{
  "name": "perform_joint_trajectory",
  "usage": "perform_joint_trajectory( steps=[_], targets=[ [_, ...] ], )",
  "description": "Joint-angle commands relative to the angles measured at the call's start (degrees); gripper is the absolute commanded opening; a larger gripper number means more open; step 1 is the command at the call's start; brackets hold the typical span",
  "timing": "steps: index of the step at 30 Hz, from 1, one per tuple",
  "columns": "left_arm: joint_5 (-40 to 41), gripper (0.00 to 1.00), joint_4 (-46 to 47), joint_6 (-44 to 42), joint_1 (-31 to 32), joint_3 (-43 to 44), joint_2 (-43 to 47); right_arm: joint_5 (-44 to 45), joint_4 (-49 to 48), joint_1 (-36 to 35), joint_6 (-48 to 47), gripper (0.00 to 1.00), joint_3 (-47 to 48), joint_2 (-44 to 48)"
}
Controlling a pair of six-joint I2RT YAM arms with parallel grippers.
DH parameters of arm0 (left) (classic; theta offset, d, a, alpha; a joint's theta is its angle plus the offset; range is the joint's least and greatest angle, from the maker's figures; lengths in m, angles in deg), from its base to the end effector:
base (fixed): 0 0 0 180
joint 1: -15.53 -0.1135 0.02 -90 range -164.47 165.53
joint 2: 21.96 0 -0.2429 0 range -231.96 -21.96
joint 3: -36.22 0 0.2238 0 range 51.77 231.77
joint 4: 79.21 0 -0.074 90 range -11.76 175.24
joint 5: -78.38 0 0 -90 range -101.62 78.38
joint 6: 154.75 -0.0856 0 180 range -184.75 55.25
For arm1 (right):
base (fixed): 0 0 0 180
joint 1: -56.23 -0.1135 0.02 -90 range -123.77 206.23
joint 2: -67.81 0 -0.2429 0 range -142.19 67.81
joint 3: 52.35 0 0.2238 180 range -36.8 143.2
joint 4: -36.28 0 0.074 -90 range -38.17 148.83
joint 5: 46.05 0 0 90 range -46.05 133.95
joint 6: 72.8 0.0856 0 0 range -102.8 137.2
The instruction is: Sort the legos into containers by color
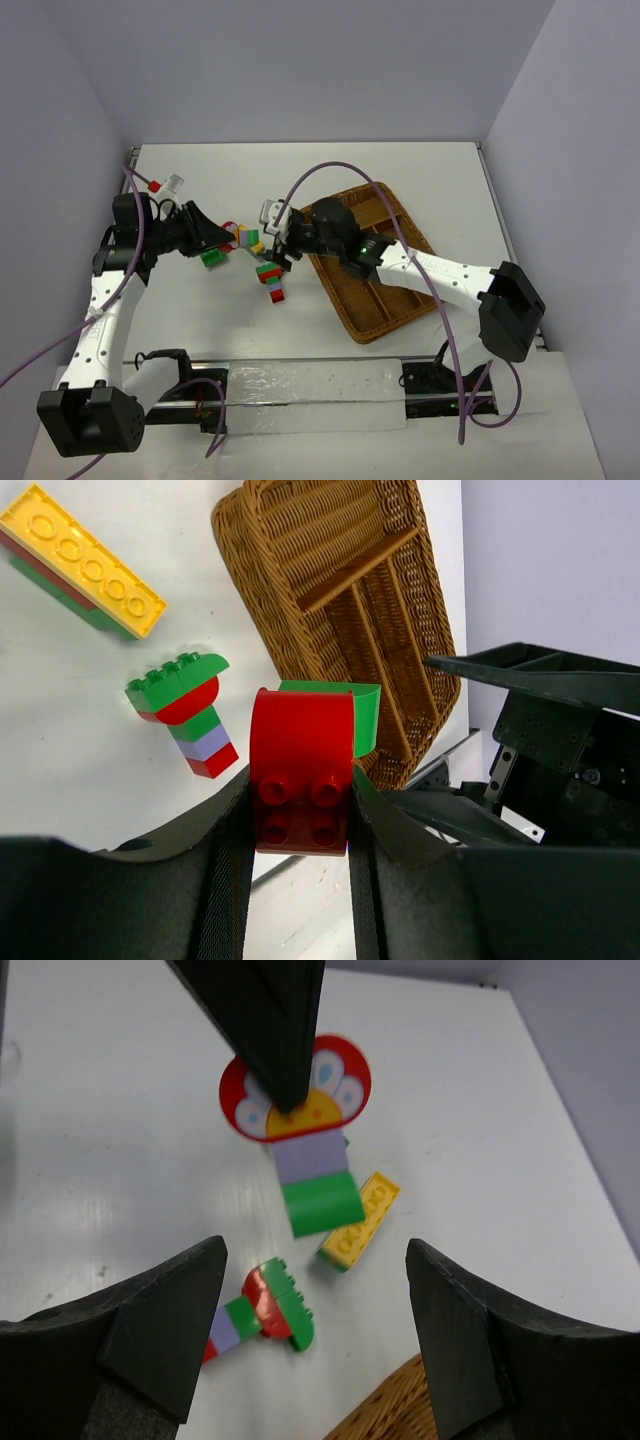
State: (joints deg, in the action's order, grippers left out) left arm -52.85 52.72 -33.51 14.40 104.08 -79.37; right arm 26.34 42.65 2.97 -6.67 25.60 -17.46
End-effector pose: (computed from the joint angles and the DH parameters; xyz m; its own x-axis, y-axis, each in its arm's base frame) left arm 0.2199 -0.0521 0.2743 -0.7848 -0.4056 -0.4686 0.1171 0.6455 -0.7548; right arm 0.2024 0.3145 0.2902 0.2508 -0.3088 -0.9175 -0.9166 0.2292 -0.3277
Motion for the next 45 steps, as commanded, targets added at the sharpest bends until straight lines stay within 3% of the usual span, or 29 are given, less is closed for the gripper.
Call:
perform_joint_trajectory(
  steps=[1,16,29,32,36,40,45],
  targets=[
    [-1.2,0.0,1.6,0.3,0.6,1.2,0.5,1.3,-4.8,-1.4,-4.3,0.8,4.9,-3.1],
    [-0.3,0.0,-0.7,-0.6,2.5,2.3,1.4,-1.9,2.6,-2.8,-4.5,0.74,16.7,-13.4],
    [0.8,0.0,-1.9,-1.3,2.5,4.0,2.0,-2.6,2.5,-3.1,-3.0,0.65,16.1,-14.9],
    [3.8,0.0,-3.3,-1.3,2.5,4.9,2.0,-2.3,2.2,-3.1,-2.9,0.47,15.6,-14.5],
    [10.0,0.0,-4.9,-1.7,2.5,7.0,2.6,-1.2,-0.7,-2.9,-0.4,0.03,12.6,-12.4],
    [23.7,0.0,-9.0,-2.0,1.8,9.7,2.4,-1.2,-3.2,-2.7,1.8,0.0,9.7,-10.6],
    [32.7,0.0,-10.3,1.4,1.3,11.1,2.8,1.3,-0.7,-3.0,5.7,0.0,11.7,-13.4]
  ],
)
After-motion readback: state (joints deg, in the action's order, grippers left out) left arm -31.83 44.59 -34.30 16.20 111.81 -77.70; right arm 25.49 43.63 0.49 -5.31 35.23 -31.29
